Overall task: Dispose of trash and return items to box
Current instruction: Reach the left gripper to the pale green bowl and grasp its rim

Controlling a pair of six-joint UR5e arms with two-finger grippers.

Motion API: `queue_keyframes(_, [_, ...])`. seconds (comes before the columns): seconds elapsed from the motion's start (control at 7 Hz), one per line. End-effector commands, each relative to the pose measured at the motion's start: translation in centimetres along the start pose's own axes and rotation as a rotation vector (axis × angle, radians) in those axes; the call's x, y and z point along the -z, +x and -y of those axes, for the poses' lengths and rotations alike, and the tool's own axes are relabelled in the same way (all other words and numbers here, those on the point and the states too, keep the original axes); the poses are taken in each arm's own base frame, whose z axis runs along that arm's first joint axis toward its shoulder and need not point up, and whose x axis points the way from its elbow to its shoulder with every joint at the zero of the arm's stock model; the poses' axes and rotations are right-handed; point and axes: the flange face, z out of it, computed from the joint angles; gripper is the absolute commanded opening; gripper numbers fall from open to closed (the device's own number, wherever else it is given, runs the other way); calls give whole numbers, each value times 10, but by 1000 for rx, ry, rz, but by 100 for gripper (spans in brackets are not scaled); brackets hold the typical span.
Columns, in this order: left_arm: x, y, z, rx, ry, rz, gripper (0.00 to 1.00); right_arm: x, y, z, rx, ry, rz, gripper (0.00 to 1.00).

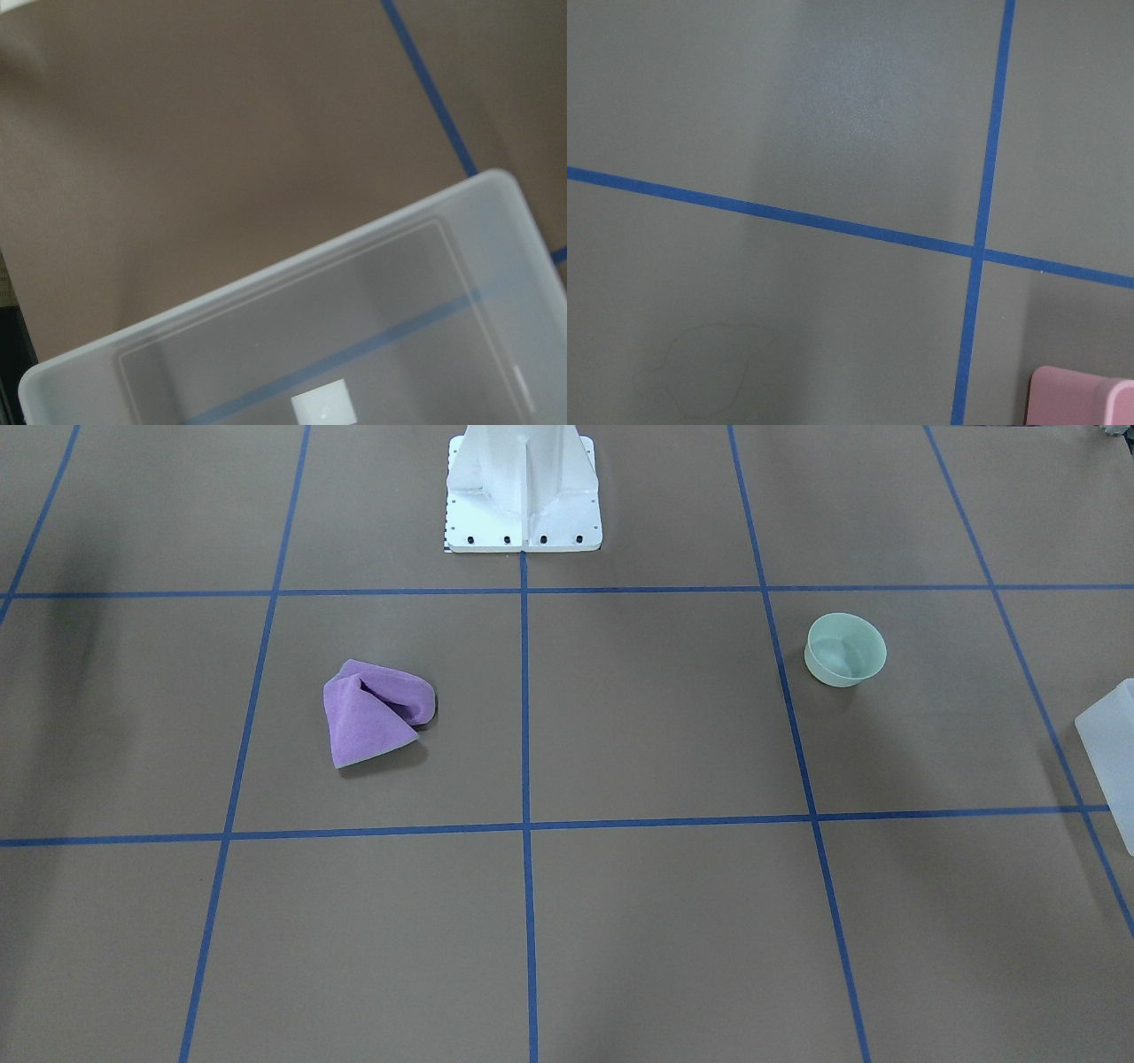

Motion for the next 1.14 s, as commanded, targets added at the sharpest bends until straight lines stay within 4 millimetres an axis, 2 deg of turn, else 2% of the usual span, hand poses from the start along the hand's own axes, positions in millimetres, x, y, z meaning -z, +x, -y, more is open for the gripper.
queue_keyframes(0.0, [2,116,-2,168,39,-51,98,0,0,0,-3,-1,1,100])
queue_keyframes(0.29, [-13,253,-34,195,-12,-127,98,0,0,-1,-4,-3,2,100])
queue_keyframes(0.43, [-23,306,-49,162,-52,-152,98,0,0,-1,-5,-4,2,100])
queue_keyframes(0.71, [-76,364,-71,7,-95,-164,98,0,0,-1,-6,-4,2,100])
queue_keyframes(1.0, [-123,418,-91,34,-111,-145,98,-1,0,-1,-4,-3,1,100])
